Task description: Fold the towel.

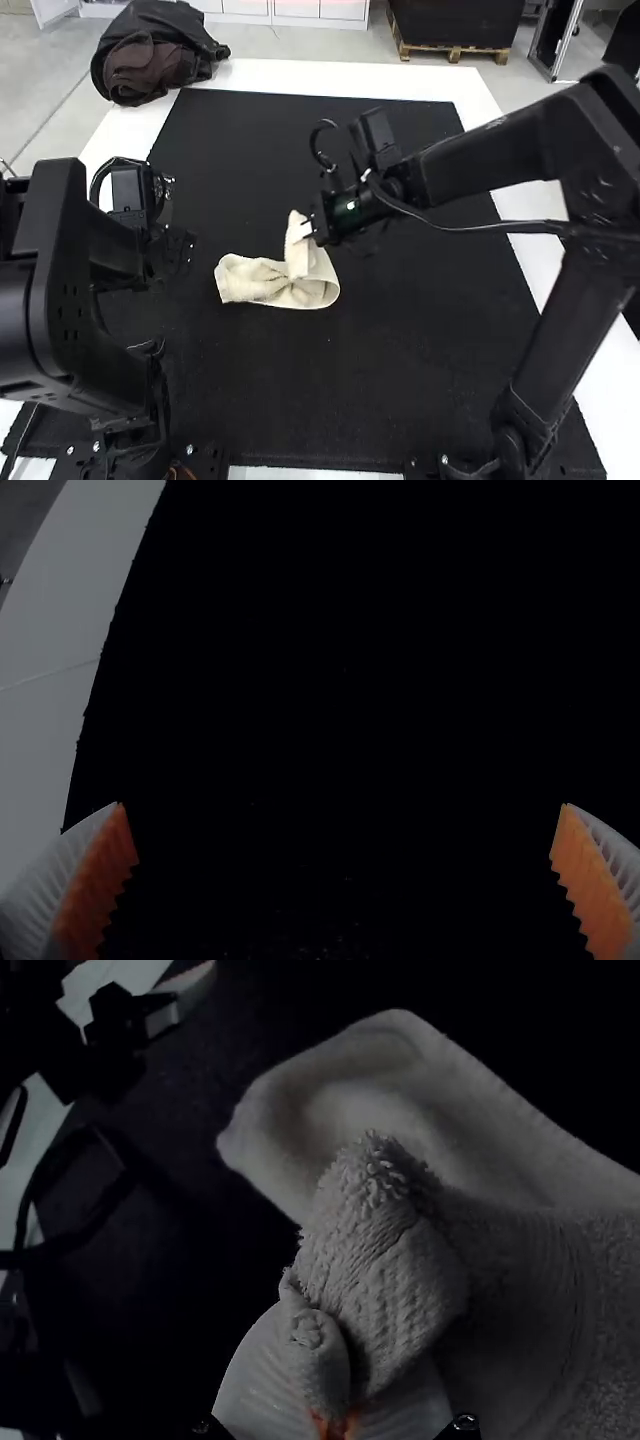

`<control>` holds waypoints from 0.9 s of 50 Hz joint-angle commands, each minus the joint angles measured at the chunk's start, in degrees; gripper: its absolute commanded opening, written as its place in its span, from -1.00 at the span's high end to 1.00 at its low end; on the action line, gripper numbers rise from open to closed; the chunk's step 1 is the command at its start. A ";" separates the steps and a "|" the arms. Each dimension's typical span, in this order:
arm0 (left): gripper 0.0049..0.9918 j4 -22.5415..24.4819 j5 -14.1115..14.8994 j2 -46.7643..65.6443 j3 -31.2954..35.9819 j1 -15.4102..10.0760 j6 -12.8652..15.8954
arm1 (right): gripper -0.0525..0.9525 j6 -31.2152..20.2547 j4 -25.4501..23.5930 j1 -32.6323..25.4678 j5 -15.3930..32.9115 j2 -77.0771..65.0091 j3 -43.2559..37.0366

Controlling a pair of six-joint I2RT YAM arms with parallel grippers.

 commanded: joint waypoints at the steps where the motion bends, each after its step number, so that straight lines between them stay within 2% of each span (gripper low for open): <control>1: -0.95 0.12 0.85 -1.04 -0.19 0.15 -0.90 | 0.94 0.93 1.19 2.08 -1.09 2.44 3.37; 20: -0.95 0.03 1.03 -1.04 -0.19 0.15 -1.43 | 0.94 0.93 2.60 5.51 -0.92 10.79 11.28; 45: -0.95 0.03 1.38 -1.04 -0.01 0.15 -1.43 | 0.93 0.93 3.12 7.26 -1.09 18.44 18.22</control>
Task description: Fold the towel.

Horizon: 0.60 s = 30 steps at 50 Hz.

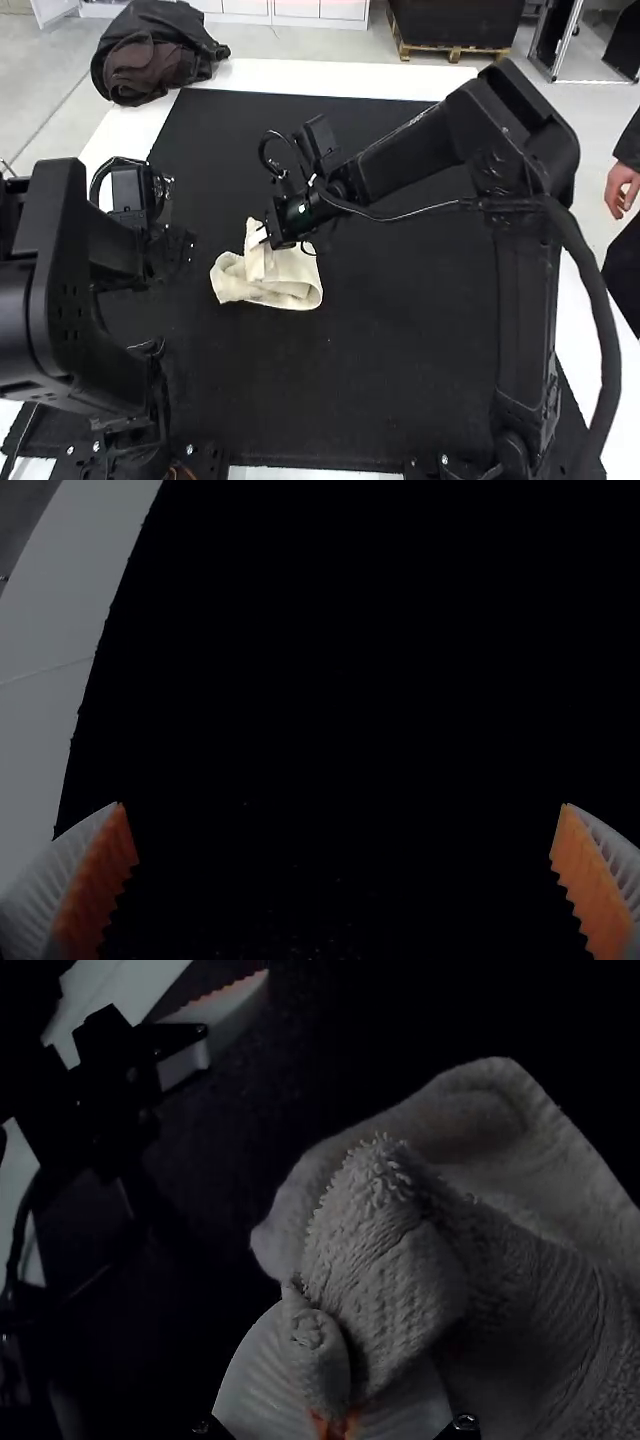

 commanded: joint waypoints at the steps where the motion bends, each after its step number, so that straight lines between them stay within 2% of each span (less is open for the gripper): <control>1: -0.95 0.10 1.01 -1.04 -0.01 0.15 -0.60 | 0.93 0.60 0.57 1.06 -1.09 1.09 2.92; 14: -0.95 0.10 1.18 -1.04 -0.19 0.15 -0.68 | 0.90 1.22 0.66 2.02 -1.18 4.60 5.65; 16: -0.95 0.18 1.18 -1.04 -0.19 0.24 -0.68 | 0.72 1.31 0.57 2.11 -1.27 4.78 6.09; 20: -0.95 0.36 1.09 -1.04 -0.01 0.42 -0.95 | 0.17 2.19 0.66 2.11 -1.53 4.87 6.88; 24: -0.95 0.54 1.09 -1.04 0.08 0.42 -1.21 | -0.19 2.27 0.92 2.11 -1.71 4.95 7.67; 27: -0.95 0.45 1.01 -1.04 -0.01 0.42 -1.47 | -0.61 2.19 1.01 2.11 -1.71 4.87 8.64; 30: -0.95 0.45 1.01 -1.04 -0.01 0.33 -1.56 | -0.74 2.19 0.92 2.02 -1.71 4.78 9.34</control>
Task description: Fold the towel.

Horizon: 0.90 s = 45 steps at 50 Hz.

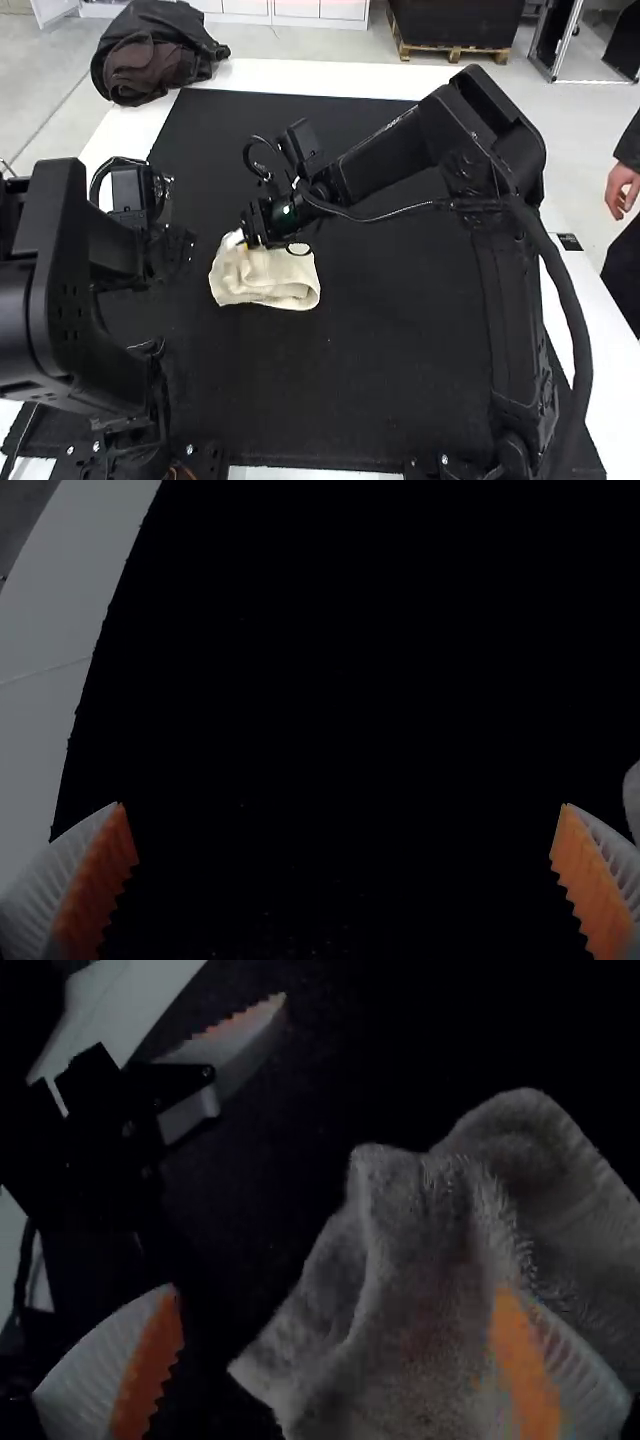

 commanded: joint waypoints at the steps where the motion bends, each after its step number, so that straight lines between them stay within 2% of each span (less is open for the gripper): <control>1: -0.95 0.36 0.77 -1.04 -0.01 0.33 -1.08 | -0.74 0.31 0.46 0.34 -1.32 -0.93 2.92; 9: -0.95 0.27 0.68 -1.04 -0.10 0.15 -1.17 | -0.73 -0.05 0.81 -0.80 -2.72 -3.74 3.09; 10: -0.95 0.36 0.68 -1.04 -0.10 0.15 -1.08 | -0.65 -0.05 0.81 -1.15 -2.99 -4.35 2.92; 12: -0.95 0.36 0.68 -1.04 -0.19 0.15 -1.17 | -0.31 -0.05 0.72 -1.77 -3.69 -5.15 2.65; 17: -0.95 0.36 0.68 -1.04 -0.19 0.15 -1.17 | 0.86 0.31 0.64 -3.70 -6.06 -7.43 0.72; 18: -0.95 0.36 0.68 -1.04 -0.19 0.15 -1.17 | 0.94 0.22 0.64 -3.88 -5.97 -7.78 0.28; 29: -0.95 0.36 0.59 -0.95 -0.01 0.15 -1.26 | 0.93 -0.40 0.81 -4.67 -6.06 -8.57 -5.96; 38: -0.95 0.36 0.50 -1.04 -0.01 0.15 -1.70 | 0.93 0.83 6.61 -4.32 -6.06 -7.96 -10.44; 45: -0.95 0.36 0.50 -1.04 -0.01 0.15 -1.96 | 0.94 0.92 8.55 -3.97 -6.15 -6.20 -11.15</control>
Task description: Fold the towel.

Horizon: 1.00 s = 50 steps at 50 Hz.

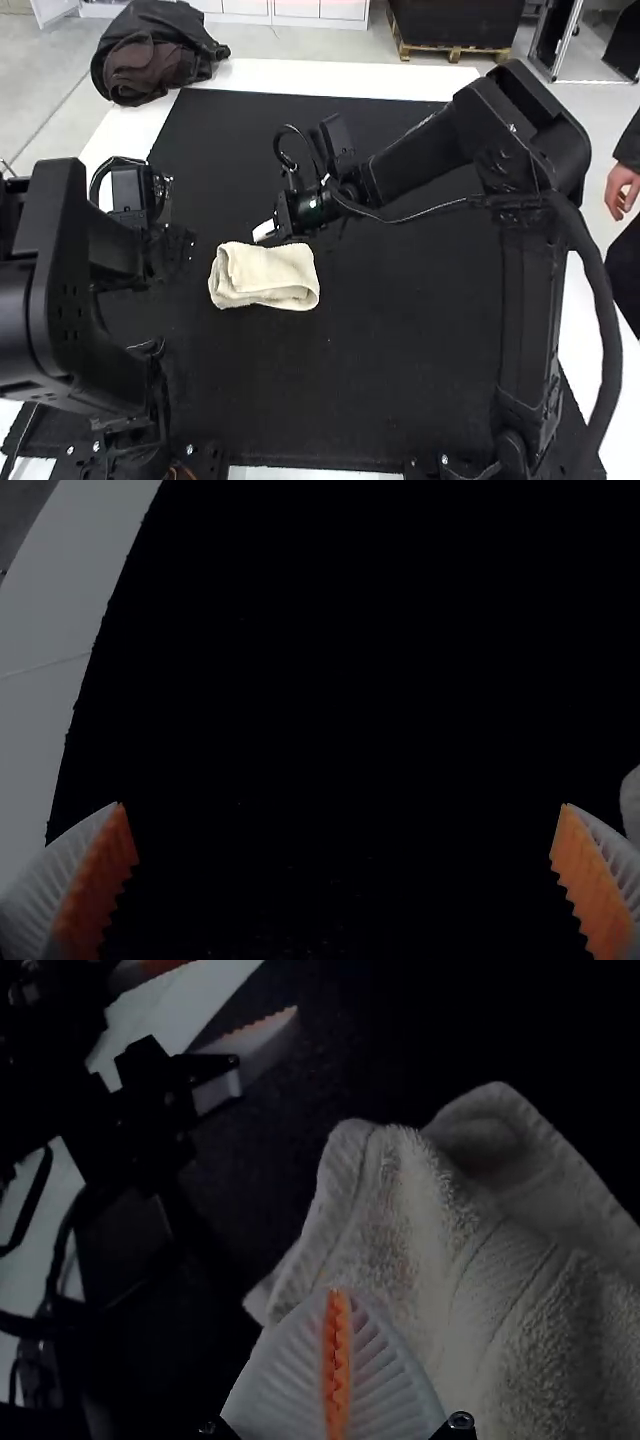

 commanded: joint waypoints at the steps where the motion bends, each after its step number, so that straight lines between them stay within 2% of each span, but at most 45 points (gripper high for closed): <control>1: -0.95 0.34 0.52 -1.04 -0.01 0.15 -1.02 | 0.94 0.57 2.01 0.78 -0.99 1.47 0.04; 30: -0.95 0.43 0.70 -1.04 0.34 0.15 -2.60 | 0.93 1.27 10.01 1.57 -2.13 10.26 -0.22; 50: -0.95 0.69 0.96 -1.04 0.43 0.24 -3.22 | 0.94 1.01 21.35 1.66 -2.75 18.17 -2.86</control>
